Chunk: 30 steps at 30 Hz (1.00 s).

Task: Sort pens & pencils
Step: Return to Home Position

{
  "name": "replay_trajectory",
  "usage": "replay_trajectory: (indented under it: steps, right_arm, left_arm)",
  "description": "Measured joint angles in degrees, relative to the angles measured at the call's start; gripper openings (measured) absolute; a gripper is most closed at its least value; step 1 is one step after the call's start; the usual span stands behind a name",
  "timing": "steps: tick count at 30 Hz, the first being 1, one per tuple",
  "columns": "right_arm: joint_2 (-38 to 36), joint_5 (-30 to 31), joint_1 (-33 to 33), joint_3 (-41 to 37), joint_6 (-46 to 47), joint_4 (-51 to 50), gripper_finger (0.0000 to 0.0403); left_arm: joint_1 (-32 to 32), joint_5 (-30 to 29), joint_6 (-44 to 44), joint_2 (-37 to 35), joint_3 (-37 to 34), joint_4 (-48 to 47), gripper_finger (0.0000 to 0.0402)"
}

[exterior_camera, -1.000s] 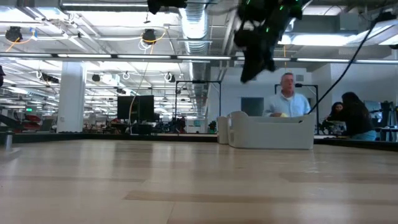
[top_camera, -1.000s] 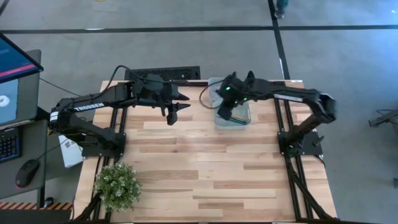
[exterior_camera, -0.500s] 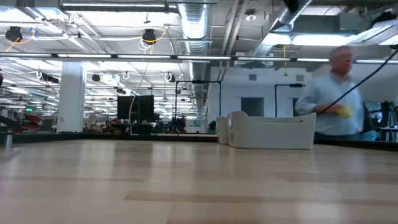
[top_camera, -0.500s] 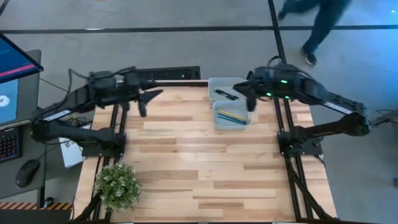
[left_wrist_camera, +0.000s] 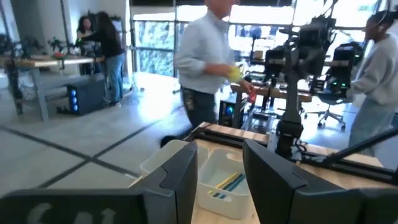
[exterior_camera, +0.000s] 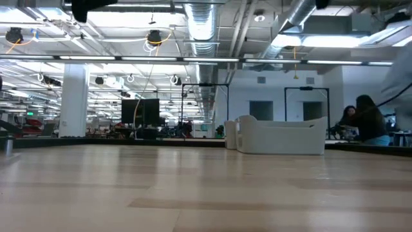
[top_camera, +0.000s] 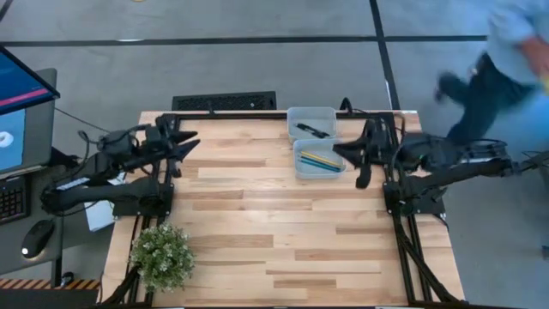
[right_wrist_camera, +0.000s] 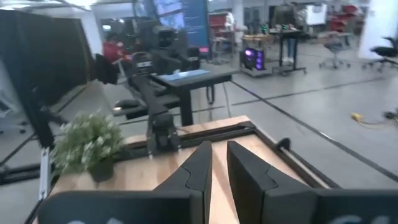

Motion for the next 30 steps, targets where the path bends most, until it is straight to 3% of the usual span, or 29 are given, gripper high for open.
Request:
replay_trajectory:
  steps: [7,16,30]
  right_arm:
    - [-6.3,1.4,2.4,-18.4,0.5,14.3,0.0072]
    - [-14.9,1.9,-2.9,-29.0,3.4,15.5,0.0072]
    - [-22.5,10.4,-6.2,-43.9,3.9,27.0,0.0072]
  left_arm:
    - [0.0,-1.8,0.8,-10.6,-12.0,2.9,0.0119]
    - [0.0,-2.7,4.6,-22.4,-20.1,1.7,0.0119]
    - [0.0,-7.4,4.0,-22.3,-25.7,1.2,0.0119]
